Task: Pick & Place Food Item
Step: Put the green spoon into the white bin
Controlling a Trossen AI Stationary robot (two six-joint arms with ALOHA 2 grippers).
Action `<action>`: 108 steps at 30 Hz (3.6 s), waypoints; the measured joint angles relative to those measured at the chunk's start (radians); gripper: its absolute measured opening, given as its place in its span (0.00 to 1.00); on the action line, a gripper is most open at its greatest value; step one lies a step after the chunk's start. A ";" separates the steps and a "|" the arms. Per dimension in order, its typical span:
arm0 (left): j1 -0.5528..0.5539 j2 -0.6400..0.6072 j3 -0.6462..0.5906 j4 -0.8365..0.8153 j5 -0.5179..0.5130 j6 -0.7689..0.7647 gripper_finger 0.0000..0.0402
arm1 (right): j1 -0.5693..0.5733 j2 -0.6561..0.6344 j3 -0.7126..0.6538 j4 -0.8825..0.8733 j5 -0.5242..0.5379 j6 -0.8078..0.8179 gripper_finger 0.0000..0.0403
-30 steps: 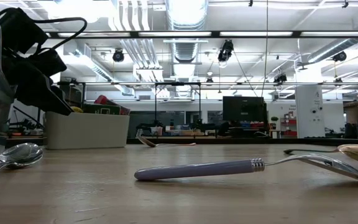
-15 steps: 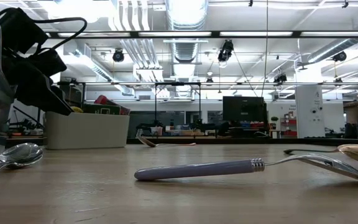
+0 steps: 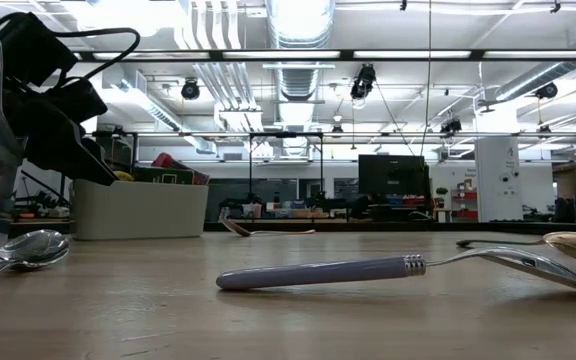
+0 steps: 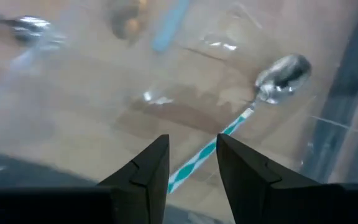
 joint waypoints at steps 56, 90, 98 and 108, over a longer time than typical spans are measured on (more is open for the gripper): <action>0.000 0.000 0.000 0.000 0.000 0.000 0.95 | -0.848 -0.174 -0.379 0.409 -0.187 -1.003 0.33; 0.000 0.000 0.000 0.000 0.000 0.000 0.95 | -0.849 -0.174 -0.708 0.778 -0.335 -0.864 0.33; 0.000 0.000 0.000 0.000 0.000 0.000 0.95 | -0.849 -0.177 -0.737 0.815 -0.336 -0.865 0.33; 0.000 0.000 0.000 0.000 0.000 0.000 0.95 | -0.849 -0.176 -0.740 0.802 -0.335 -0.888 0.17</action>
